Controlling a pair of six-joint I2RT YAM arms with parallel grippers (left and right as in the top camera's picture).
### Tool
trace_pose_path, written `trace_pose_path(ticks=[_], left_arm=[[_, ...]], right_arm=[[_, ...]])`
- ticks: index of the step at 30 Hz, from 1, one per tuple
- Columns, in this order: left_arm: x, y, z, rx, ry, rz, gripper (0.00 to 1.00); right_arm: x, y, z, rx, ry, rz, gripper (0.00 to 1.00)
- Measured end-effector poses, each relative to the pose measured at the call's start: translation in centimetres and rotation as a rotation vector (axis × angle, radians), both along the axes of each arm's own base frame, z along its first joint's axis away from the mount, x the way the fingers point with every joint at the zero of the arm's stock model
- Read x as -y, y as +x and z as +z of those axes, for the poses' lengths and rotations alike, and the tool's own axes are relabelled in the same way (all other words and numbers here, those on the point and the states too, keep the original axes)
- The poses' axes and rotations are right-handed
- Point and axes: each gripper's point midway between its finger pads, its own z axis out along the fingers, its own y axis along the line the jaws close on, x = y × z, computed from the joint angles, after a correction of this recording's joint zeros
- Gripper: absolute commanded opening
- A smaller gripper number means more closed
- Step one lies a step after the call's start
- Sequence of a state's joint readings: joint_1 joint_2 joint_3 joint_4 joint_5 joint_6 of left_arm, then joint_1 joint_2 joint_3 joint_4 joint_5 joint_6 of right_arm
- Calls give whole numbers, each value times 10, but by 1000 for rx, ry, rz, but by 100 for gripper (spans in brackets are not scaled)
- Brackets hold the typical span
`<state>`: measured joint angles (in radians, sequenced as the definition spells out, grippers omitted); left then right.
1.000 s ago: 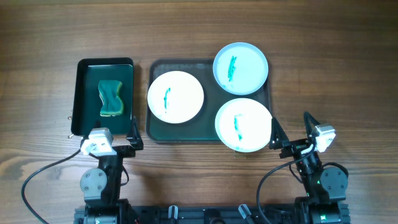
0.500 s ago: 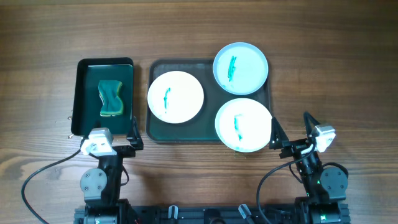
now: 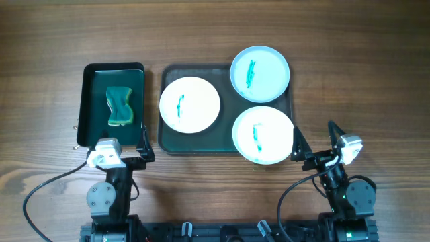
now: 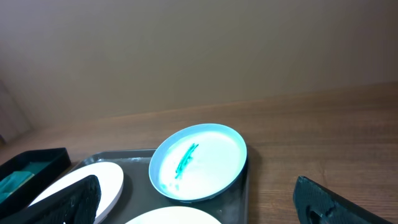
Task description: Clean dirty plates on tray and stack at the side
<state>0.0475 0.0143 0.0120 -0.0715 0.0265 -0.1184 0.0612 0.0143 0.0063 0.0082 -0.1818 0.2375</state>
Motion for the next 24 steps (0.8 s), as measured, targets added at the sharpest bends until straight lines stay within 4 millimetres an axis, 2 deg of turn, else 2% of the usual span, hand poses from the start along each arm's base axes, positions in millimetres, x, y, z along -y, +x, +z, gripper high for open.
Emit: trace_pose_path(ticks=[5,8,11,12,14,16,20,22,24], left_arm=[[0,0,0,0,0,0,100],[0,-1,6,4,1,0,100],[0,-3,34,11,1,-1,100],[0,-4,50,1,1,-1,100],[0,-3,73,-18,0,-1,100],[0,1,92,-94,-1,-2,100],[-1,20,109,-279,17,-7,100],[-1,31,108,-393,18,-11,100],[-1,42,104,-556,9,-19,100]], right_arm=[[0,0,1,2,0,0,100],[0,-2,18,29,-3,0,100],[0,-4,48,50,-24,0,100],[0,-3,61,42,-38,0,100],[0,0,72,0,-53,1,100],[-1,10,81,-83,-77,4,100],[-2,28,80,-250,-127,17,100],[-4,37,73,-392,-148,37,100],[-7,51,75,-501,-158,58,100]])
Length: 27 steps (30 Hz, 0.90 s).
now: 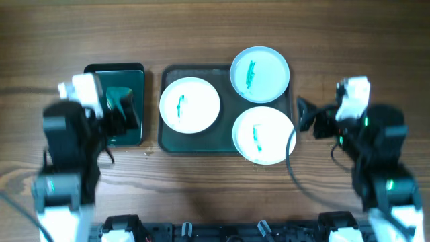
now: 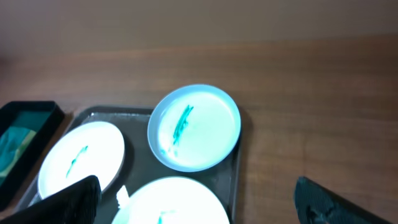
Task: Clean dirty plates on tray and stack at the side
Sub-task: 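Reach the right gripper to the left white plate's rim and grip it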
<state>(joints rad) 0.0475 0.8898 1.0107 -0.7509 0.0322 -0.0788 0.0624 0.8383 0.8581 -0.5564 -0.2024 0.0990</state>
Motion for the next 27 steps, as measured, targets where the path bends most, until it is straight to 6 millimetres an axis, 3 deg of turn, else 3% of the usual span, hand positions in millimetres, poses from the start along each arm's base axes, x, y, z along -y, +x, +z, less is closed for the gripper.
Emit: trace_pose_path(ticks=[3,4,7,10,12,15,17,19,22,27], left_arm=[[5,23,-16,-272,-34,-30,100],[10,23,-24,-376,-60,-48,100],[24,45,-34,-488,-138,-104,100],[39,56,-54,-561,-219,-156,100],[43,59,-60,-581,-243,-169,100],[45,60,-62,-587,-257,-178,100],[46,62,-61,-576,-260,-183,100],[39,62,-63,-584,-240,-129,100],[10,55,-69,-643,-162,63,100],[-25,49,-73,-660,-77,305,100]], right_arm=[[-4,17,-5,-192,-9,17,100],[-6,20,-10,-265,-9,28,100],[-9,38,-23,-401,-7,41,100],[-17,55,-47,-475,22,66,99],[-32,65,-58,-495,84,126,91],[-61,76,-70,-515,169,218,85],[-90,84,-81,-533,209,268,80],[-119,86,-95,-571,222,298,73],[-158,88,-119,-658,214,303,52],[-199,111,-160,-753,184,265,40]])
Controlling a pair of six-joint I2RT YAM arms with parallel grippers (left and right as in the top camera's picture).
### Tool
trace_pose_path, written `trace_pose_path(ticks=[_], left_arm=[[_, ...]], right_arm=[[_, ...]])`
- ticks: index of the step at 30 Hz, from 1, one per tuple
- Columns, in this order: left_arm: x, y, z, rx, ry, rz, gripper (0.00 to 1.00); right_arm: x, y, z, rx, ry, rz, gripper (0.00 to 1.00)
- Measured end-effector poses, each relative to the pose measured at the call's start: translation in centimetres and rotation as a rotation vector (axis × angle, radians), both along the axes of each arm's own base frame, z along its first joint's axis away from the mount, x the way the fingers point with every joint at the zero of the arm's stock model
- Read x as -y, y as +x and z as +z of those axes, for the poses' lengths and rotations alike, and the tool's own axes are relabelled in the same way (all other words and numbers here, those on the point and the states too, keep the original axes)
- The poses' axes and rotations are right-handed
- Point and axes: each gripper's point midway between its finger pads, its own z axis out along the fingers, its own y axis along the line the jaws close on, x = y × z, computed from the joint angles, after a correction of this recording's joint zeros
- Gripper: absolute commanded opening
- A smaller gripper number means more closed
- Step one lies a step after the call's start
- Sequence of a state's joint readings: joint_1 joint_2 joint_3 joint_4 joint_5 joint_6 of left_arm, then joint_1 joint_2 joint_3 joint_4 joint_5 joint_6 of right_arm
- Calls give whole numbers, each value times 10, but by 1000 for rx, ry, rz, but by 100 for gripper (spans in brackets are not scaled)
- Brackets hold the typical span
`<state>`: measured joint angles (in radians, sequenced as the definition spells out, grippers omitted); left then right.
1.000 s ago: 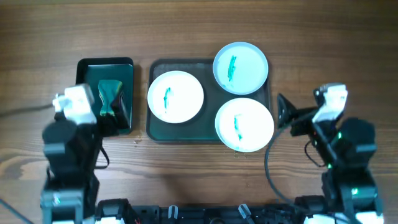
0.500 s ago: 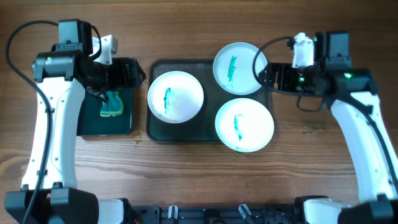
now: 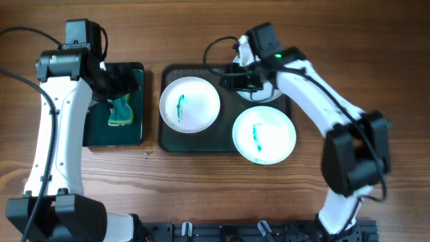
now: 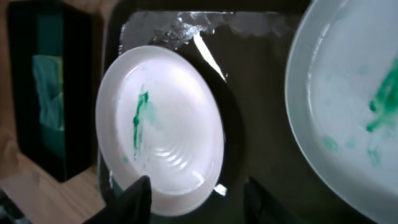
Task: Clean dirty plates on tray and stack at the side
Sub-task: 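Reach the right gripper to the left white plate's rim and grip it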
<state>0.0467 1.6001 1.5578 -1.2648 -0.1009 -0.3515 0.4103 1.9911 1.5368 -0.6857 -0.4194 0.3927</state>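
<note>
Three dirty plates sit on the dark tray. Each has a green streak: a white plate at the left, a white plate at the front right, and a pale blue plate at the back right, mostly under my right arm in the overhead view. My right gripper hangs open low over the tray between the left white plate and the blue one, its left finger by the white plate's rim. My left gripper is over the green sponge; its jaws are hard to make out.
The sponge lies in a small black tray left of the plate tray, also seen from the right wrist as the black tray. Bare wooden table surrounds both trays. My right arm's cable loops above the plate tray's back edge.
My right gripper was beside the plate tray's right edge and is now low over the tray between the left white plate and the blue plate. The left gripper now sits further over the sponge.
Both arms were folded at the table's front edge, grippers open, with the three streaked plates on the tray. Then both were raised, left by the sponge tray, right by the plate tray's right side. Now each reaches in; the plates have not moved.
</note>
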Motion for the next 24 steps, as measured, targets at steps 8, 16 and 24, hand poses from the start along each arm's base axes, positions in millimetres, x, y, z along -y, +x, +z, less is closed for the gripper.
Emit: trace_pose_path(ticks=[8,16,24], left_arm=[[-12,1,-9,-27,55,71,100],[-13,3,-18,-57,57,74,100],[-13,9,-19,-38,57,77,84]], right_arm=[[-19,-15,-67,-95,-136,11,25],[-21,-13,-89,-125,-166,-36,4],[-22,-12,-89,-125,-165,-34,4]])
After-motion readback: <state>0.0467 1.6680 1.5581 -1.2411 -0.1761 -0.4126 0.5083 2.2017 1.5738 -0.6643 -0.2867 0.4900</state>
